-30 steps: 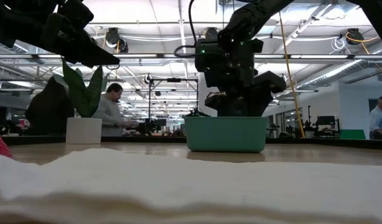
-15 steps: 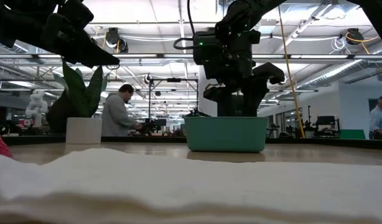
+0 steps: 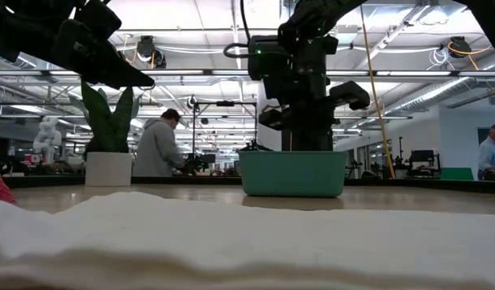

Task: Pick and placing Produce into tupperware
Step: Put the strawberry into the bin

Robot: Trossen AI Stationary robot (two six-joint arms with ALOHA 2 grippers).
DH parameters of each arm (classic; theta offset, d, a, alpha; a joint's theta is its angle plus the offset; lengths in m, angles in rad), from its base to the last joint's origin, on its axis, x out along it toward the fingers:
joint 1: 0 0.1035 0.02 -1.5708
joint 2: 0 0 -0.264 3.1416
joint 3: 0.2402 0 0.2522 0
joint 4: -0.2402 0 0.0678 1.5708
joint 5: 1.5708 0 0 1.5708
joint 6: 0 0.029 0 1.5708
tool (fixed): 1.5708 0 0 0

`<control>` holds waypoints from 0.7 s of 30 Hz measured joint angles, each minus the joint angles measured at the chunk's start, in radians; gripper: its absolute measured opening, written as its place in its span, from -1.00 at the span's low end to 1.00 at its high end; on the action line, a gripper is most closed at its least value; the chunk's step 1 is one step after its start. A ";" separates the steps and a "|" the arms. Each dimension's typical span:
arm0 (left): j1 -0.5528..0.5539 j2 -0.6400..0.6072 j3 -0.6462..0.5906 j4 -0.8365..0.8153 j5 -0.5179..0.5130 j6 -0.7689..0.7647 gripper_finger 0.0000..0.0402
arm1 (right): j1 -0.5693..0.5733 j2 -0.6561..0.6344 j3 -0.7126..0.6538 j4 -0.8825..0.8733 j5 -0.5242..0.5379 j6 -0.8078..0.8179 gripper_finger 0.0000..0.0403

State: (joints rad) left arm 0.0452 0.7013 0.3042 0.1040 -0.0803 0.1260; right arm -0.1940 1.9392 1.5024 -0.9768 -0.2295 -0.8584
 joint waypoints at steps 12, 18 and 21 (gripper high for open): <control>0.000 0.000 0.000 0.003 0.000 0.000 -0.87 | -0.003 0.000 0.132 -0.196 -0.001 0.073 -1.00; 0.000 0.000 0.000 0.003 0.000 0.000 -0.87 | -0.003 0.000 0.217 -0.225 -0.008 0.087 -1.00; 0.000 0.000 0.000 0.002 0.000 -0.001 -0.87 | -0.002 0.000 0.245 -0.230 -0.011 0.101 -1.00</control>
State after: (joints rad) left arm 0.0454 0.7012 0.3042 0.1062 -0.0803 0.1249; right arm -0.1963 1.9388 1.7476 -1.2063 -0.2403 -0.7577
